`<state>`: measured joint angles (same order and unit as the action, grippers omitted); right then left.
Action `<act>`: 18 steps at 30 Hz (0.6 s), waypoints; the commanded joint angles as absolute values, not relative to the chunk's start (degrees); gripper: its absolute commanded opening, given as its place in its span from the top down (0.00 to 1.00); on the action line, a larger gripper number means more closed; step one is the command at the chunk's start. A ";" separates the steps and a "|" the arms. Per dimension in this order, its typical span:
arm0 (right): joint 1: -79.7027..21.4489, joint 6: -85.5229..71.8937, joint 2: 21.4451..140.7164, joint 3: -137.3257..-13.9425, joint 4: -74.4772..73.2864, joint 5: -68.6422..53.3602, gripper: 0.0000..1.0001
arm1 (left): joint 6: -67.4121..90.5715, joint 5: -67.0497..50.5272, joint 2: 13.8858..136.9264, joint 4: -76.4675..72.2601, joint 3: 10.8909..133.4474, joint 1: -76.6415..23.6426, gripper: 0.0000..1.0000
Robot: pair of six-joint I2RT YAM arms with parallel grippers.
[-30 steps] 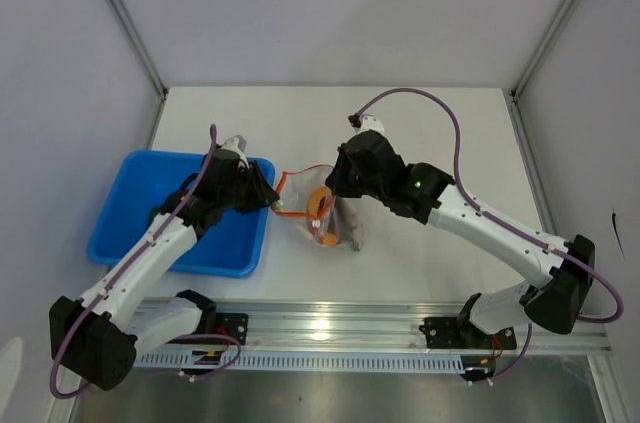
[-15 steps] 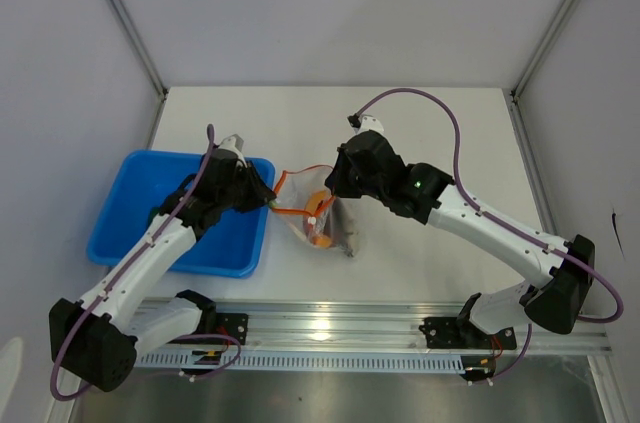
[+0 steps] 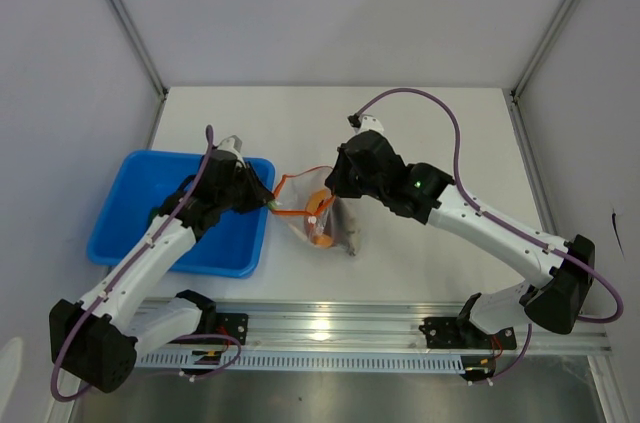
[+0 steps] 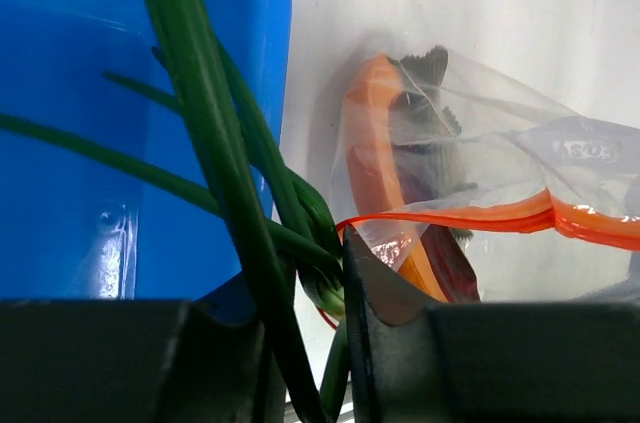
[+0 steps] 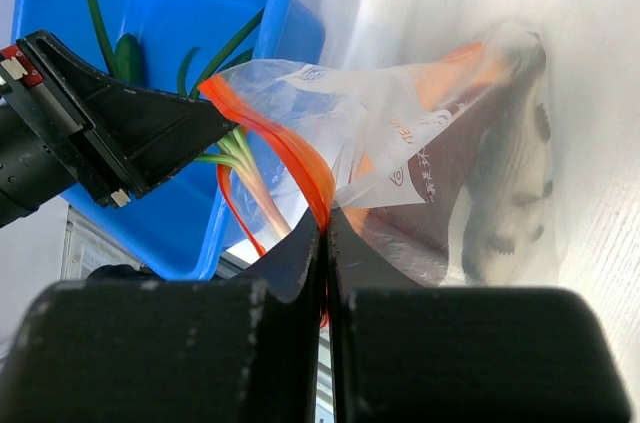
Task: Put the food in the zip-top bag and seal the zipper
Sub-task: Adjust the zipper food storage bag at the center of the board.
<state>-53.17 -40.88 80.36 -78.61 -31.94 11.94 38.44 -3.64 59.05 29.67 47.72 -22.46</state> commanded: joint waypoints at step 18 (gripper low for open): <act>-53.26 -40.87 78.49 -78.58 -29.36 12.57 1.00 | 36.21 -3.34 52.74 32.34 49.75 -21.36 0.97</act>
<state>-53.19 -40.91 80.34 -78.19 -31.90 11.81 37.89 -3.62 54.39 31.20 47.81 -21.93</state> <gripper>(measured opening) 0.003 0.076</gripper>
